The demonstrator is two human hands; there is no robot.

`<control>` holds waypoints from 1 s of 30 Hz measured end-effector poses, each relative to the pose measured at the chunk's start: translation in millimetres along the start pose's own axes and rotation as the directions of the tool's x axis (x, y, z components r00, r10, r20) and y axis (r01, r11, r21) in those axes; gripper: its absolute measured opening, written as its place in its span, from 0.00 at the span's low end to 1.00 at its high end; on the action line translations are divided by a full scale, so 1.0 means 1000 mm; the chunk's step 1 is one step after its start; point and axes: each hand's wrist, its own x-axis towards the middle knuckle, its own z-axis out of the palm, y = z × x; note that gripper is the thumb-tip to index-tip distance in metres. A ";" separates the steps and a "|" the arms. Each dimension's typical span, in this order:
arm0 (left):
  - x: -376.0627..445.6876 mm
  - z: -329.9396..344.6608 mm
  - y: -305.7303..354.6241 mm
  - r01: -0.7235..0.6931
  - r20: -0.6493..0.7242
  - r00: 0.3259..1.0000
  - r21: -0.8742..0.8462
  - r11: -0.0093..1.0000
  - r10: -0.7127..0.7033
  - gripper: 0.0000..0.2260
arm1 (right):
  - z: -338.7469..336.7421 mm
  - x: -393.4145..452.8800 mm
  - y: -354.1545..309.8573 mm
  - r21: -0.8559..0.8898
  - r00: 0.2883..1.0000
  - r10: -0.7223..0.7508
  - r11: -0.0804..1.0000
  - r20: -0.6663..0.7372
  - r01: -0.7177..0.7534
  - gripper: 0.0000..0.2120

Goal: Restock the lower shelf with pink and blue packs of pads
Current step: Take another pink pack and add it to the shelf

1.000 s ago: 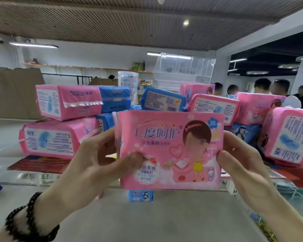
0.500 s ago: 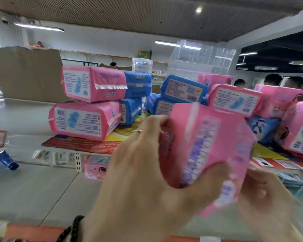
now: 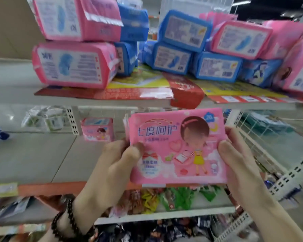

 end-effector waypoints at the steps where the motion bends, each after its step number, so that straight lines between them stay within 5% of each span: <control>1: -0.004 -0.002 -0.003 -0.080 0.041 0.996 0.014 0.997 0.079 0.18 | 0.002 0.001 0.003 0.009 1.000 -0.006 1.000 -0.004 0.006 0.26; 5: -0.015 -0.017 -0.034 -0.081 0.039 0.996 0.021 0.996 0.080 0.10 | 0.003 0.004 0.024 -0.173 0.995 0.075 0.983 0.060 -0.063 0.27; 14: -0.017 -0.036 -0.070 0.085 0.041 0.994 0.234 0.968 -0.098 0.20 | 0.007 0.020 0.080 -0.394 0.948 0.211 0.913 0.238 -0.104 0.19; 25: 0.009 -0.060 -0.095 0.202 -0.085 0.979 0.403 0.893 -0.183 0.06 | 0.038 0.070 0.130 -0.449 0.895 0.348 0.871 0.279 -0.199 0.05; 30: 0.016 -0.080 -0.098 0.222 -0.129 0.975 0.458 0.861 -0.183 0.05 | 0.056 0.090 0.145 -0.509 0.873 0.359 0.846 0.330 -0.155 0.09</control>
